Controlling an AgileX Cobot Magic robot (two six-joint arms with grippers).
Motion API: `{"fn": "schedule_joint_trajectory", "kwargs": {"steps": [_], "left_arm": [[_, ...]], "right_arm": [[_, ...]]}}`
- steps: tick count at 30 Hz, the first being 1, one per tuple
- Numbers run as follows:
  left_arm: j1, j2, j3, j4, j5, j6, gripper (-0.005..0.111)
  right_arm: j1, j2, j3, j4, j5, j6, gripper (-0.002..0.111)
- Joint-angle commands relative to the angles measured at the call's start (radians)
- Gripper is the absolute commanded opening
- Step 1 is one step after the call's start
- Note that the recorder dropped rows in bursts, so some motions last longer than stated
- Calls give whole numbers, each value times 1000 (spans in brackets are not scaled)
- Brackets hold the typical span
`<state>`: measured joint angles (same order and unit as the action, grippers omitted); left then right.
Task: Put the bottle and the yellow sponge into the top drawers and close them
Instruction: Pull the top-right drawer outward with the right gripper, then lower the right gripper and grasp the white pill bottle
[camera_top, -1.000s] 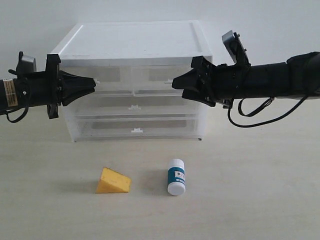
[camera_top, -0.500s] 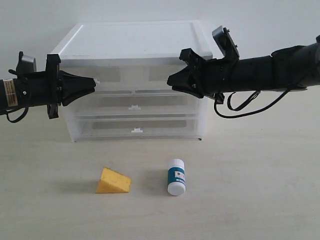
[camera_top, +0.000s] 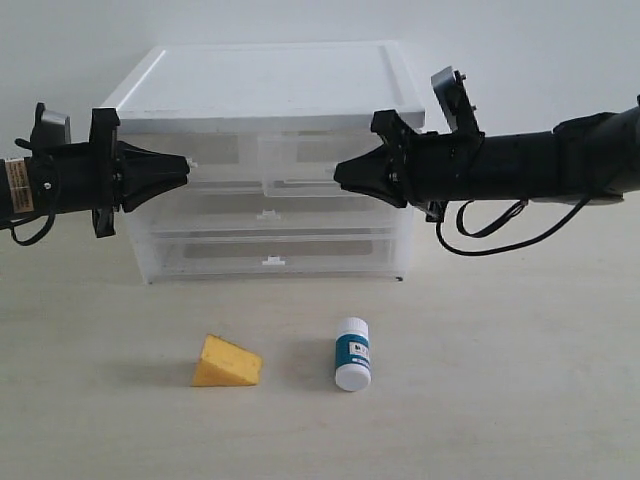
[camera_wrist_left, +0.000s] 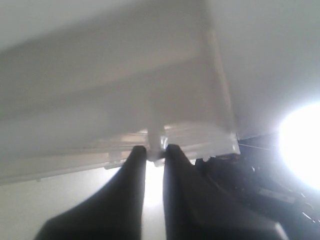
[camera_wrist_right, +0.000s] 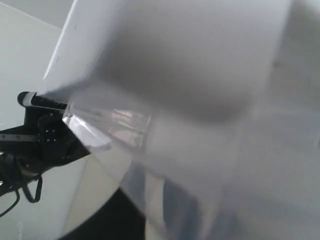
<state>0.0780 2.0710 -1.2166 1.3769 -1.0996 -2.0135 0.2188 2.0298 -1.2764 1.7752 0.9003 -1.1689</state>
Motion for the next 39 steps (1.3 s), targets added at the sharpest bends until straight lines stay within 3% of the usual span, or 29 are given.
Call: {"fn": "schedule_joint_trajectory", "kwargs": {"steps": [1,13,30,33,37,39], "left_arm": [[-7,2,-5,2,54,13,4],[-7,2,-5,2,56,13,4],[-7,2,-5,-1,54,11,4],[-7,2,-5,0,52,9,4],[-7,2,-5,0,52,9,4],[-7,2,-5,0,52,9,4]], "right_arm": [[-21,-28,74,-31,79,-73,0],[-39,-114,241,-31,152,-175,0],[-39,-125,252,-44,158,-180,1],[-39,-125,252,-40,162,-182,18],[-39,-125,252,-42,197,-182,54],[-39,-128,252,-57,207,-170,61]]}}
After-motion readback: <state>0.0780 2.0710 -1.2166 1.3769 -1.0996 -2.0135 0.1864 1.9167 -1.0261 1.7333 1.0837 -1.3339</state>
